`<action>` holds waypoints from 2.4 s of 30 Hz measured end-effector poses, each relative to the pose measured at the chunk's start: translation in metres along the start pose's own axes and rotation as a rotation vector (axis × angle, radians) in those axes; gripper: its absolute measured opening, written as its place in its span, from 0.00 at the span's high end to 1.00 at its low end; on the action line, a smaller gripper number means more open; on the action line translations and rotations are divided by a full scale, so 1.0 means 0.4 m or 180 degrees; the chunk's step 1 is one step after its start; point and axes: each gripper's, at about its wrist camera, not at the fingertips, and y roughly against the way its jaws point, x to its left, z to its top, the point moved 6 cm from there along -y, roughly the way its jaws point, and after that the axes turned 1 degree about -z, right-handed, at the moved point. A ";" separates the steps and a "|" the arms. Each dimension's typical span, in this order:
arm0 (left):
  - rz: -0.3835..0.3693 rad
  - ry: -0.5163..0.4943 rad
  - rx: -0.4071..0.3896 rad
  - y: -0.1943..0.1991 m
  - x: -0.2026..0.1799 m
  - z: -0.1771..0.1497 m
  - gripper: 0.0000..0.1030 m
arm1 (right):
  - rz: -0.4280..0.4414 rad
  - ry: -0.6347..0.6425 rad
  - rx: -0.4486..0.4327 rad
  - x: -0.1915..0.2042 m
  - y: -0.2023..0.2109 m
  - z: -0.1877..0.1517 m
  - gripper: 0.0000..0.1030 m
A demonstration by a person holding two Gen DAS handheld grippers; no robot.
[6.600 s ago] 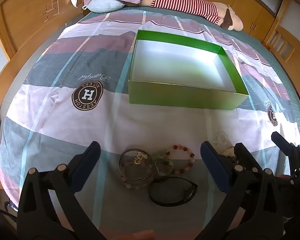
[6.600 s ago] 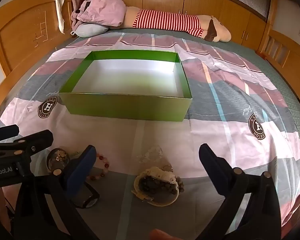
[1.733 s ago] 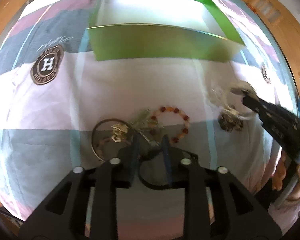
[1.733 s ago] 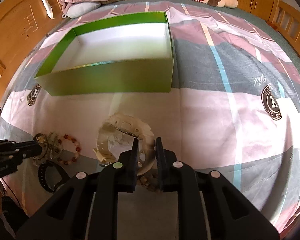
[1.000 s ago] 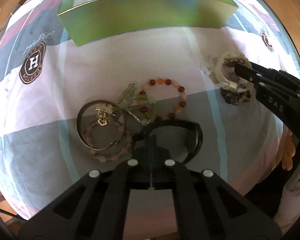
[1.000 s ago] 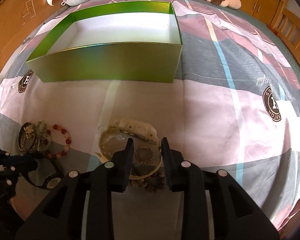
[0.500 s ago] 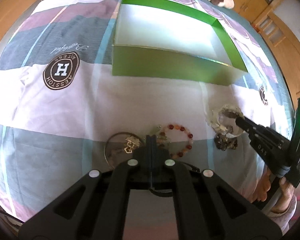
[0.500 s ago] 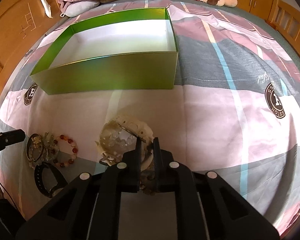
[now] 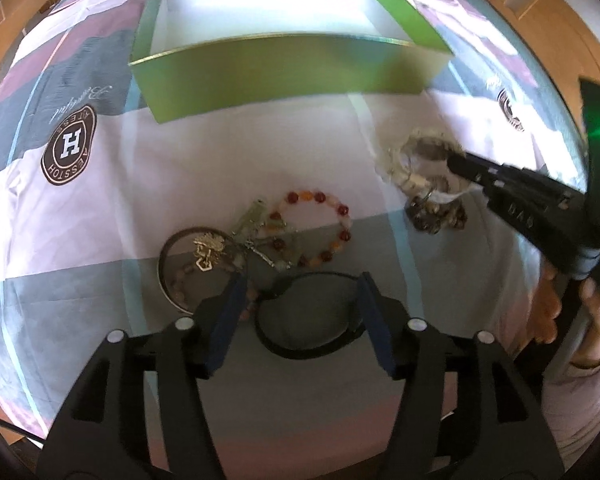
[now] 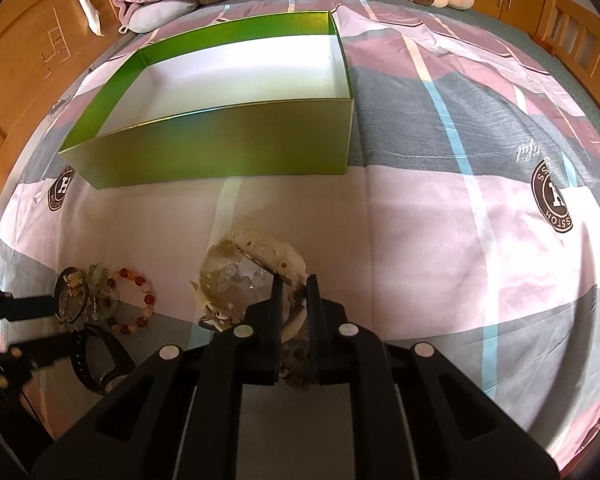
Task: Organize jewelry
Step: 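Lift the black-strap watch with the left tool while the right tool lifts the white watch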
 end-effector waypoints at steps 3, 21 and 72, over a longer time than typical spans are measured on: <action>0.0151 -0.0045 0.0068 -0.030 -0.006 -0.002 0.43 | -0.0004 -0.0003 0.0014 -0.001 -0.003 -0.001 0.89; 0.0024 0.0808 -0.0442 0.024 0.121 0.063 0.94 | 0.0025 -0.0066 -0.0044 -0.003 0.008 0.002 0.89; -0.0296 0.0952 -0.0539 0.050 0.126 0.070 0.90 | 0.0107 -0.0244 -0.0137 -0.024 0.001 0.023 0.89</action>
